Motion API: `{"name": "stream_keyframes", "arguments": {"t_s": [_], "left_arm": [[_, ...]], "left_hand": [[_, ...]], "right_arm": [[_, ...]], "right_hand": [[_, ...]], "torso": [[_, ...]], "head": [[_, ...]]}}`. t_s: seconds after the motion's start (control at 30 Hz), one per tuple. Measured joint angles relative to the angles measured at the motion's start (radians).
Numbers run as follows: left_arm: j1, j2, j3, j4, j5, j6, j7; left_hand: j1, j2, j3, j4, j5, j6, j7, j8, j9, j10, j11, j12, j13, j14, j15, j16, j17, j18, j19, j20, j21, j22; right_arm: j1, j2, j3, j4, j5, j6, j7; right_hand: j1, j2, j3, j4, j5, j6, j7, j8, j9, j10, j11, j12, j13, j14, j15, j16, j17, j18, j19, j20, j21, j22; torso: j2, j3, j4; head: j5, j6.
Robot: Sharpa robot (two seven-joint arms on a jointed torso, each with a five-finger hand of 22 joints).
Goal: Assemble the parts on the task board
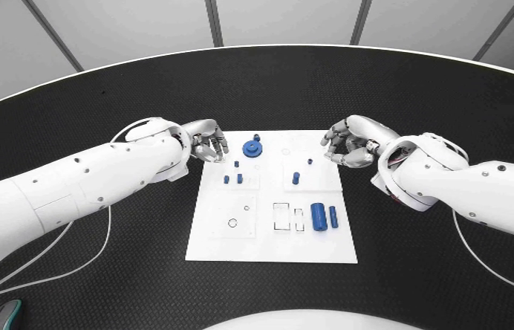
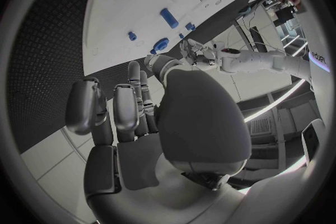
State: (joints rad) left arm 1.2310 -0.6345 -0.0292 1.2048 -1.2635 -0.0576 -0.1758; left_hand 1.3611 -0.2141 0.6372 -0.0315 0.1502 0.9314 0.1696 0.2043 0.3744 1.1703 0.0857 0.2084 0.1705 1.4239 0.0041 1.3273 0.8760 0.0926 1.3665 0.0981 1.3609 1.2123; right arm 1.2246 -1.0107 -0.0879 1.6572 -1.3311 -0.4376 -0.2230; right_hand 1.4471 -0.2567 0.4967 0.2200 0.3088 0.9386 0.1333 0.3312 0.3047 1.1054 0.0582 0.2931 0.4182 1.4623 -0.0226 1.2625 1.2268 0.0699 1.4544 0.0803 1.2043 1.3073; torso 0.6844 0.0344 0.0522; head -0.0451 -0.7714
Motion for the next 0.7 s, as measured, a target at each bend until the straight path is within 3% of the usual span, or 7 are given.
{"name": "stream_keyframes", "arguments": {"t_s": [0.07,0.17,0.27,0.33,0.37,0.43,0.7], "left_arm": [[0.001,-0.026,0.000,0.007,0.083,-0.021,0.026],[0.003,-0.057,0.000,0.014,0.216,-0.029,0.054],[0.005,-0.093,0.000,0.023,0.401,-0.027,0.103],[0.005,-0.114,0.000,0.024,0.545,-0.003,0.146],[0.006,-0.122,0.000,0.023,0.610,0.012,0.166],[0.006,-0.136,0.000,0.023,0.758,0.045,0.210],[0.006,-0.191,0.000,0.063,1.172,0.107,0.311]], "left_hand": [[0.000,0.000,0.000,0.000,0.000,0.004,0.004,0.005,0.001,0.000,0.000,0.000,0.001,0.000,0.000,0.004,0.000,0.000,-0.004,0.004,-0.005,-0.008],[0.007,0.007,0.010,0.002,0.000,0.016,0.002,0.005,0.002,-0.004,0.004,-0.011,0.000,0.000,0.000,0.004,-0.001,0.002,-0.073,0.004,-0.076,-0.115],[-0.003,0.016,0.014,0.006,0.000,0.016,0.002,0.005,0.002,-0.009,0.009,-0.029,-0.007,-0.031,0.013,-0.021,-0.066,0.050,-0.185,0.008,-0.203,-0.288],[-0.006,0.020,0.014,0.006,0.000,0.016,0.002,0.005,0.002,-0.016,0.016,-0.037,-0.012,-0.065,0.017,-0.048,-0.121,0.067,-0.247,0.011,-0.280,-0.383],[-0.006,0.020,0.014,0.006,0.000,0.016,0.002,0.005,0.002,-0.018,0.018,-0.038,-0.014,-0.146,0.018,-0.139,-0.277,0.070,-0.268,0.012,-0.312,-0.418],[-0.006,0.020,0.008,0.012,0.000,0.018,0.004,0.005,0.002,-0.018,0.018,-0.038,-0.017,-0.221,0.019,-0.233,-0.396,0.080,-0.316,0.014,-0.375,-0.489],[-0.011,0.024,-0.011,0.014,0.000,0.020,0.005,0.005,0.004,-0.018,0.018,-0.038,-0.018,-0.248,0.020,-0.281,-0.444,0.086,-0.341,0.016,-0.423,-0.530]], "right_arm": [[0.000,0.010,0.000,-0.015,-0.061,0.038,-0.008],[0.000,0.024,0.000,-0.033,-0.139,0.075,-0.014],[0.000,0.047,0.000,-0.061,-0.214,0.107,-0.017],[0.000,0.066,0.000,-0.084,-0.248,0.118,-0.017],[0.000,0.074,0.000,-0.093,-0.258,0.121,-0.016],[0.000,0.091,0.000,-0.110,-0.270,0.124,-0.015],[0.000,0.162,-0.002,-0.176,-0.285,0.145,0.002]], "right_hand": [[0.002,0.002,0.013,-0.007,-0.021,0.003,0.000,-0.007,0.002,0.007,0.007,-0.029,-0.027,0.000,0.000,0.006,0.008,0.000,0.000,0.000,0.008,0.000],[0.002,0.002,0.027,-0.013,-0.042,0.005,-0.001,-0.015,0.002,0.010,0.004,-0.064,-0.061,0.000,0.000,-0.014,-0.013,0.000,0.004,0.004,0.018,0.000],[0.002,0.002,0.035,-0.016,-0.044,0.005,-0.001,-0.022,0.003,0.010,0.003,-0.093,-0.089,0.004,0.004,-0.018,-0.022,0.000,0.004,0.004,0.020,0.000],[-0.008,-0.008,0.035,-0.016,-0.052,0.005,0.000,-0.022,0.003,0.012,0.005,-0.104,-0.098,0.004,0.004,-0.017,-0.018,0.000,0.004,0.004,0.030,0.000],[-0.008,-0.007,0.035,-0.016,-0.052,0.002,0.002,-0.025,0.003,0.013,0.006,-0.104,-0.102,0.004,0.004,-0.011,-0.012,0.000,0.004,0.004,0.038,0.000],[-0.011,-0.011,0.037,-0.017,-0.058,0.002,0.003,-0.027,0.004,0.010,0.010,-0.115,-0.111,0.004,0.010,0.007,0.004,0.000,0.004,0.004,0.058,0.000],[-0.011,-0.011,0.045,-0.025,-0.058,0.003,0.004,-0.031,0.007,0.018,0.020,-0.123,-0.127,0.004,0.011,0.037,0.032,0.000,0.007,0.007,0.104,0.000]], "torso": [[0.000,0.0002,0.0000],[-0.001,0.0005,-0.0011],[-0.002,0.0005,-0.0029],[-0.003,0.0004,-0.0045],[-0.004,-0.0001,-0.0047],[-0.004,-0.0013,-0.0052],[-0.004,-0.0037,-0.0054]], "head": [[-0.003,0.006],[-0.007,0.017],[-0.013,0.022],[-0.017,0.023],[-0.018,0.024],[-0.019,0.025],[-0.021,0.029]]}}
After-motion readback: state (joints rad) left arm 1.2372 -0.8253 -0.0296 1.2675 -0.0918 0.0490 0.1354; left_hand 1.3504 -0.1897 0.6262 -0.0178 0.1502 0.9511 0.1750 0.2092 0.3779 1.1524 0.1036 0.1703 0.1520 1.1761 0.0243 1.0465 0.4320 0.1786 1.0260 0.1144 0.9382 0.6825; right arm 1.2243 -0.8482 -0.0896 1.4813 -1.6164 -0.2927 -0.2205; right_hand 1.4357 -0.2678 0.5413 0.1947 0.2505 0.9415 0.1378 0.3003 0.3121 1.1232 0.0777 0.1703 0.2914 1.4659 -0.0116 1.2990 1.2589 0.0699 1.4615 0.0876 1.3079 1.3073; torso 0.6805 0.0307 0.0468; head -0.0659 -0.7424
